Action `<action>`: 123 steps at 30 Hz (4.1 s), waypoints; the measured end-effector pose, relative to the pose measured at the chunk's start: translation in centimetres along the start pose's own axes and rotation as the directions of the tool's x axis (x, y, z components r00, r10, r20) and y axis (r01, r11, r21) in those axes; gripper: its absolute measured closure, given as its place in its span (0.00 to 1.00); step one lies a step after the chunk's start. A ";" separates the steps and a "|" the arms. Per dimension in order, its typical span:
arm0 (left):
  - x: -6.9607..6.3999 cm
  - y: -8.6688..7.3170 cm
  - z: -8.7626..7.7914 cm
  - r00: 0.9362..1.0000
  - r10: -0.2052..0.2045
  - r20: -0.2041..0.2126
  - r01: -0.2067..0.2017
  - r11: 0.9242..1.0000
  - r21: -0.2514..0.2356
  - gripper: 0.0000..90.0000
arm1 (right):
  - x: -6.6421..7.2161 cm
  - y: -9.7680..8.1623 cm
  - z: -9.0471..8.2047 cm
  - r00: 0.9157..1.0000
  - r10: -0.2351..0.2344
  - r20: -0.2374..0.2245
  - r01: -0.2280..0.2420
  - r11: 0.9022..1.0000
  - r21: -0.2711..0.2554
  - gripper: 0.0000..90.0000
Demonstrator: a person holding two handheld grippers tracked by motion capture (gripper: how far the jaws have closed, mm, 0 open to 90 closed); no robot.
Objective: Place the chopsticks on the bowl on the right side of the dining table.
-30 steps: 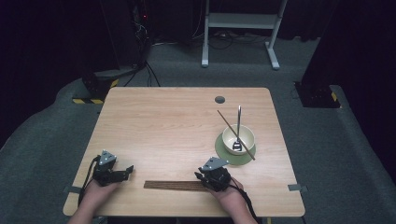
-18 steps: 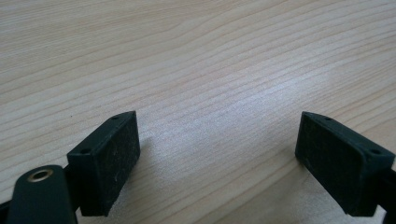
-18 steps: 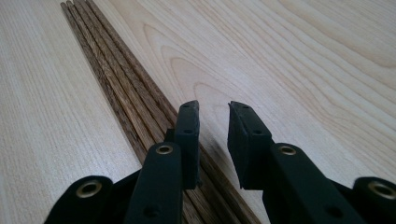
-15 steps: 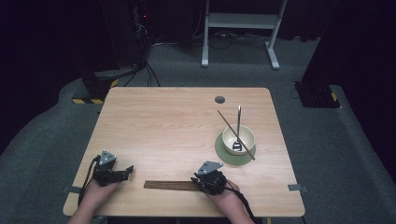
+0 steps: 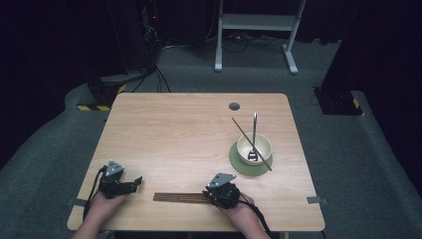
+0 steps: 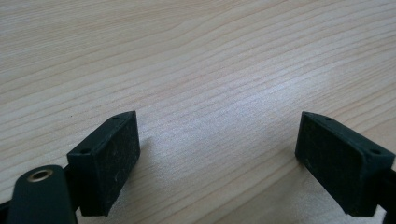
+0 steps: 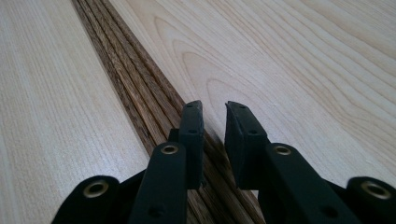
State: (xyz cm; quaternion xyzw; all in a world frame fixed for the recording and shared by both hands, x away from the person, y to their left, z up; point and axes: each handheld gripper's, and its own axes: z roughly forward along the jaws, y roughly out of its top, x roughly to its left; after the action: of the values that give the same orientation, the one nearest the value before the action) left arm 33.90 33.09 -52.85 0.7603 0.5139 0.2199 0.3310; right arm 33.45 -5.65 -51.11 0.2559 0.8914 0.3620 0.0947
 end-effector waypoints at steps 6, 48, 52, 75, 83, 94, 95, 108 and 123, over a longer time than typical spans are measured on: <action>0.0 0.0 0.0 1.000 0.001 0.001 -0.001 1.000 0.000 0.15 | 0.0 0.0 0.0 1.000 -0.001 -0.006 0.001 1.000 0.000 0.87; 0.0 0.0 0.0 1.000 0.001 0.002 -0.001 1.000 0.000 0.15 | -3.4 -1.6 -0.9 0.990 0.071 0.122 -0.072 0.997 0.004 0.87; 0.0 0.0 0.0 1.000 0.002 0.002 -0.002 1.000 0.000 0.15 | -3.5 -1.5 -1.0 0.990 0.065 0.124 -0.067 0.998 0.006 0.89; 0.0 0.0 0.0 1.000 0.004 0.001 -0.004 1.000 0.000 0.15 | -4.4 -2.4 -2.0 0.985 0.083 0.154 -0.086 0.996 0.016 0.85; 0.0 0.0 0.1 1.000 0.004 0.001 -0.004 1.000 0.001 0.15 | -4.9 -2.8 -2.1 0.987 0.092 0.133 -0.091 0.996 -0.010 0.89; 0.0 0.0 0.0 1.000 0.004 0.000 -0.004 1.000 0.000 0.15 | -4.6 -2.5 -2.2 0.983 0.062 0.171 -0.061 0.998 -0.009 0.93; 0.0 0.0 0.0 1.000 0.004 0.001 -0.004 1.000 0.001 0.15 | -4.6 -2.4 -2.4 0.982 0.065 0.175 -0.062 0.998 -0.021 0.93; -0.1 0.0 0.0 1.000 0.003 0.002 -0.003 1.000 0.000 0.16 | -3.1 -0.5 -4.6 0.976 0.037 0.212 -0.012 0.993 -0.114 0.93; -0.1 -0.1 -0.1 1.000 0.006 0.006 -0.006 1.000 0.000 0.16 | -3.9 0.5 -7.2 0.965 0.070 0.252 -0.020 0.981 -0.194 0.93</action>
State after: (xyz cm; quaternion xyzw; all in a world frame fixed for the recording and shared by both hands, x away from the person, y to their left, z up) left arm 33.73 33.03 -52.85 0.7624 0.5108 0.2186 0.3318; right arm 34.47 -11.68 -45.64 0.3107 0.8269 0.4110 0.2254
